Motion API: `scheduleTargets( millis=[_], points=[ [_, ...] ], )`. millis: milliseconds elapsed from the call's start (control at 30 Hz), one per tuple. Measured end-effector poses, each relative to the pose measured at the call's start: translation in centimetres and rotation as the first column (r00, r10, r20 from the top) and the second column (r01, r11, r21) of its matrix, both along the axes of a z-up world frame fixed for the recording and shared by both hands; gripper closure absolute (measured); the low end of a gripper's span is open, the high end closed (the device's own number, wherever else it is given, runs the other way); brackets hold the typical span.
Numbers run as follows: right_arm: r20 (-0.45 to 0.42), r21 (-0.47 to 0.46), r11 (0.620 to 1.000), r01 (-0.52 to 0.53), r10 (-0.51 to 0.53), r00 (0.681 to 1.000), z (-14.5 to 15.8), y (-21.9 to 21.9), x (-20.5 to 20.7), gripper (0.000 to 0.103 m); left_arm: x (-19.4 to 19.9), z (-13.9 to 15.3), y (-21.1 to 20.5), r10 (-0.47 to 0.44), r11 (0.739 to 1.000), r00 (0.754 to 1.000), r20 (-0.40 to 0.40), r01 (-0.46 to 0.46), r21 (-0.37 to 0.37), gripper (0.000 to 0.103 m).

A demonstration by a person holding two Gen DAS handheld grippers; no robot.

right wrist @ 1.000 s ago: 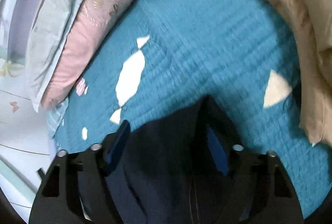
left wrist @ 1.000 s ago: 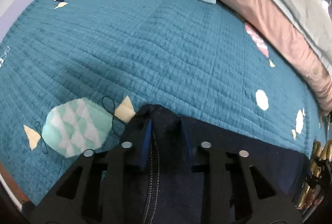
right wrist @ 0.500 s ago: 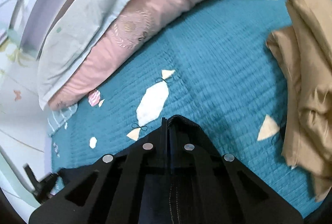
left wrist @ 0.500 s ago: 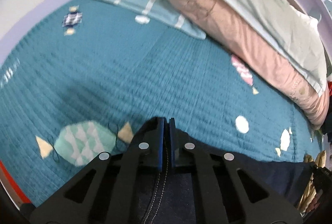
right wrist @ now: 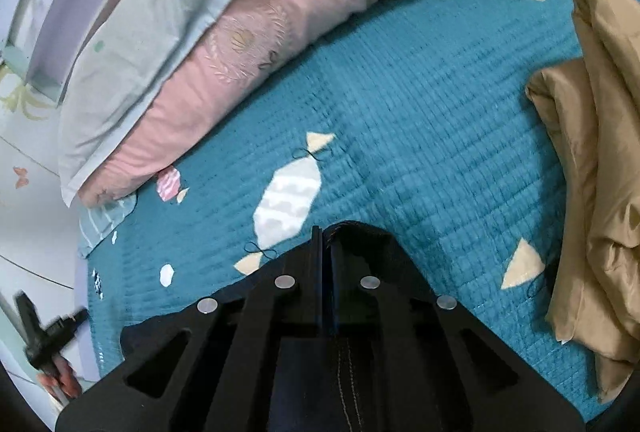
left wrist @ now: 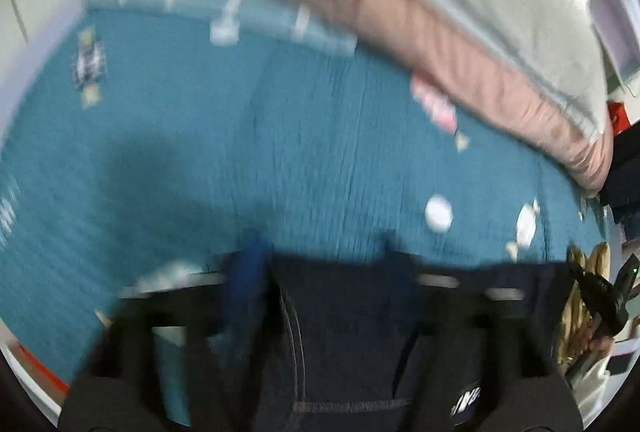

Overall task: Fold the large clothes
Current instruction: 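Lift the folded jacket with both grippers and carry it toward the bed edge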

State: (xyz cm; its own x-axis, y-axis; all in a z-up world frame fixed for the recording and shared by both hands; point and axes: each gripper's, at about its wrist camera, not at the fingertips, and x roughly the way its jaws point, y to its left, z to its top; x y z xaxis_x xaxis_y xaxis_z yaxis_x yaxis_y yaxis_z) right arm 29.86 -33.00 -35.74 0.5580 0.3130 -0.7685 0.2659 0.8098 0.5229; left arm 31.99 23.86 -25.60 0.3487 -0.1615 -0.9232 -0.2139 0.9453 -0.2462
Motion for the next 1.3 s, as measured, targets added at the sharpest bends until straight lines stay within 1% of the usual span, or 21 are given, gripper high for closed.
scheduleTargets(
  millis=[67, 167, 200, 233, 267, 300, 333, 367, 400, 433, 500, 567, 767, 900, 933, 967, 1000, 1033, 1100, 1200, 1300],
  points=[
    [-0.007, 0.004, 1.000, -0.003, 0.003, 1.000, 0.0, -0.1, 0.1, 0.097, -0.4, -2.6, 0.2, 0.028, 0.999, 0.996, -0.081, -0.032, -0.044, 0.032],
    [-0.027, -0.007, 1.000, -0.016, 0.016, 1.000, -0.2, 0.0, 0.2, 0.097, -0.5, -6.8, 1.1, 0.069, 0.981, 0.969, -0.237, -0.109, -0.161, 0.034],
    [-0.047, -0.005, 1.000, -0.022, 0.022, 0.999, -0.7, 0.0, 0.4, 0.096, -0.5, -7.6, 1.4, 0.085, 0.972, 0.962, -0.260, -0.138, -0.189, 0.045],
    [-0.064, -0.001, 1.000, -0.027, 0.027, 0.998, -1.0, 0.1, 0.6, 0.090, -0.5, -8.5, 1.8, 0.114, 0.956, 0.956, -0.269, -0.179, -0.231, 0.052],
    [-0.090, 0.006, 0.999, -0.033, 0.033, 0.995, -1.7, 0.1, 0.8, 0.079, -0.5, -9.1, 2.2, 0.130, 0.939, 0.957, -0.260, -0.203, -0.277, 0.070],
    [-0.119, 0.012, 0.999, -0.040, 0.042, 0.992, -2.4, 0.3, 1.1, 0.072, -0.4, -9.4, 2.3, 0.138, 0.933, 0.957, -0.257, -0.212, -0.292, 0.076],
    [-0.145, 0.020, 0.998, -0.052, 0.054, 0.988, -3.1, 0.6, 1.3, 0.052, -0.2, -9.7, 2.4, 0.150, 0.931, 0.955, -0.257, -0.224, -0.289, 0.079],
    [-0.161, 0.017, 0.998, -0.059, 0.061, 0.985, -3.6, 0.8, 1.5, 0.049, -0.2, -9.8, 2.3, 0.154, 0.932, 0.955, -0.253, -0.226, -0.284, 0.083],
    [-0.174, 0.002, 0.998, -0.067, 0.067, 0.983, -4.2, 1.3, 1.7, 0.050, -0.2, -9.7, 2.1, 0.162, 0.937, 0.959, -0.231, -0.223, -0.270, 0.086],
    [-0.169, -0.005, 0.997, -0.072, 0.070, 0.983, -4.7, 1.7, 1.9, 0.075, -0.2, -9.5, 1.8, 0.162, 0.944, 0.963, -0.214, -0.215, -0.252, 0.086],
    [-0.148, 0.025, 1.000, -0.011, 0.015, 0.989, -4.4, 1.6, 1.4, 0.081, -0.5, -8.6, 1.1, 0.171, 0.957, 0.972, -0.158, -0.202, -0.208, 0.088],
    [-0.069, 0.019, 1.000, -0.004, 0.005, 0.998, -2.6, 1.9, 0.8, 0.085, -0.9, -7.7, 0.7, 0.198, 0.958, 0.974, -0.108, -0.216, -0.190, 0.089],
    [0.071, 0.001, 0.998, -0.061, 0.061, 0.996, 2.4, 1.9, 1.5, 0.087, -0.6, -4.7, 1.7, 0.237, 0.942, 0.971, -0.024, -0.236, -0.240, 0.089],
    [0.061, 0.005, 0.999, -0.041, 0.041, 0.997, 3.7, 0.9, 4.9, 0.085, 1.9, -0.8, 0.9, 0.186, 0.959, 0.979, 0.087, -0.161, -0.233, 0.088],
    [0.023, 0.004, 0.999, -0.037, 0.037, 0.999, 3.5, 0.6, 5.8, 0.079, 3.5, -0.7, 0.7, 0.155, 0.966, 0.986, 0.062, -0.138, -0.218, 0.085],
    [-0.051, -0.012, 1.000, -0.016, 0.015, 0.999, 3.2, 0.1, 6.9, 0.061, 4.6, -1.0, 0.3, 0.155, 0.967, 0.988, 0.018, -0.148, -0.205, 0.082],
    [-0.083, -0.034, 0.999, 0.006, -0.009, 0.997, 3.2, 0.0, 7.1, 0.045, 5.4, -1.7, 0.1, 0.160, 0.968, 0.986, -0.053, -0.167, -0.186, 0.075],
    [-0.091, -0.057, 0.998, 0.033, -0.039, 0.995, 3.4, -0.2, 6.9, 0.022, 5.6, -2.0, 0.1, 0.168, 0.970, 0.983, -0.081, -0.179, -0.164, 0.071],
    [-0.045, -0.089, 0.996, 0.031, -0.035, 0.998, 4.1, -0.4, 5.2, 0.017, 4.7, -1.7, -0.2, 0.175, 0.978, 0.983, -0.055, -0.180, -0.101, 0.054],
    [-0.079, -0.183, 0.983, -0.011, -0.003, 0.997, 3.5, 0.0, 2.0, 0.016, 2.3, -1.5, -0.5, 0.153, 0.988, 0.987, -0.039, -0.154, -0.024, 0.051],
    [-0.135, -0.185, 0.982, -0.028, 0.003, 0.991, 1.7, 0.6, -1.4, 0.016, -0.6, -2.2, -0.9, 0.142, 0.990, 0.987, -0.076, -0.142, 0.003, 0.051]
  ],
)
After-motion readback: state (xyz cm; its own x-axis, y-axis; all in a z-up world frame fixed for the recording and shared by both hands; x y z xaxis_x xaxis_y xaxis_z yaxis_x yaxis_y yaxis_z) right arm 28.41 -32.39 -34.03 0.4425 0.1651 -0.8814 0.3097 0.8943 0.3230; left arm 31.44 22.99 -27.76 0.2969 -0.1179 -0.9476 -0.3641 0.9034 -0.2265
